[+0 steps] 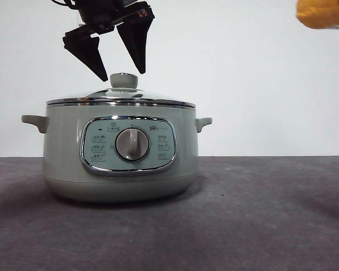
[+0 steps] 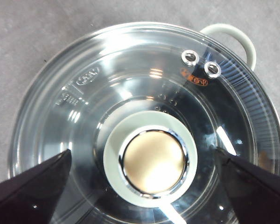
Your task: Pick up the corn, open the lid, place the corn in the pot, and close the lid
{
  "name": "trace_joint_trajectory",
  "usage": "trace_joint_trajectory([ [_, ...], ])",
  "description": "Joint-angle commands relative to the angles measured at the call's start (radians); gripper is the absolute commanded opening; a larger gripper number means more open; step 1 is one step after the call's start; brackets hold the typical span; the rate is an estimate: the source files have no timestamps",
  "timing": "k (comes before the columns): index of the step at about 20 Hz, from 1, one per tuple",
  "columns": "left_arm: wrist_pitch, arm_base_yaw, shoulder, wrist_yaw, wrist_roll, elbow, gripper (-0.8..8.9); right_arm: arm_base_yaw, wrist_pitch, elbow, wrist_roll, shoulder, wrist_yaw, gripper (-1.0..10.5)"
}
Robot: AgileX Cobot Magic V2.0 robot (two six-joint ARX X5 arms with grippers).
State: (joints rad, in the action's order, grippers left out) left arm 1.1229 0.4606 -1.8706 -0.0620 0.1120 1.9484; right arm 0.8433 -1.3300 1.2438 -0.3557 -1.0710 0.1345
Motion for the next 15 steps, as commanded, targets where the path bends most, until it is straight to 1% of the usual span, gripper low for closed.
trace_joint_trajectory([
  [1,0.015,0.01,-0.026,0.003,0.009,0.0,6.87,0.001,0.018,0.003,-0.011,0.001,0.004,-0.1],
  [3,0.016,0.012,-0.032,0.003,0.01,0.0,6.86,0.001,0.025,0.003,-0.011,0.001,0.003,-0.2],
  [4,0.012,0.015,-0.032,0.003,0.013,0.0,6.62,0.001,0.024,0.003,-0.011,0.001,0.003,-0.1],
  [6,0.007,0.019,-0.032,0.003,0.016,0.0,5.01,0.001,0.024,0.003,-0.012,0.001,0.003,-0.1],
  [10,0.025,0.019,-0.037,0.003,0.025,0.0,2.76,0.001,0.023,0.003,-0.013,0.001,0.003,-0.1],
  [12,0.029,0.019,-0.044,0.003,0.03,0.0,1.98,0.001,0.024,0.003,-0.016,0.001,0.003,-0.1],
  [13,0.024,0.019,-0.045,0.003,0.042,0.0,1.41,0.001,0.023,0.003,-0.019,0.001,0.003,-0.1],
  [15,0.017,0.019,-0.045,0.003,0.051,0.0,-0.19,0.001,0.021,0.003,-0.019,0.001,0.003,-0.1],
])
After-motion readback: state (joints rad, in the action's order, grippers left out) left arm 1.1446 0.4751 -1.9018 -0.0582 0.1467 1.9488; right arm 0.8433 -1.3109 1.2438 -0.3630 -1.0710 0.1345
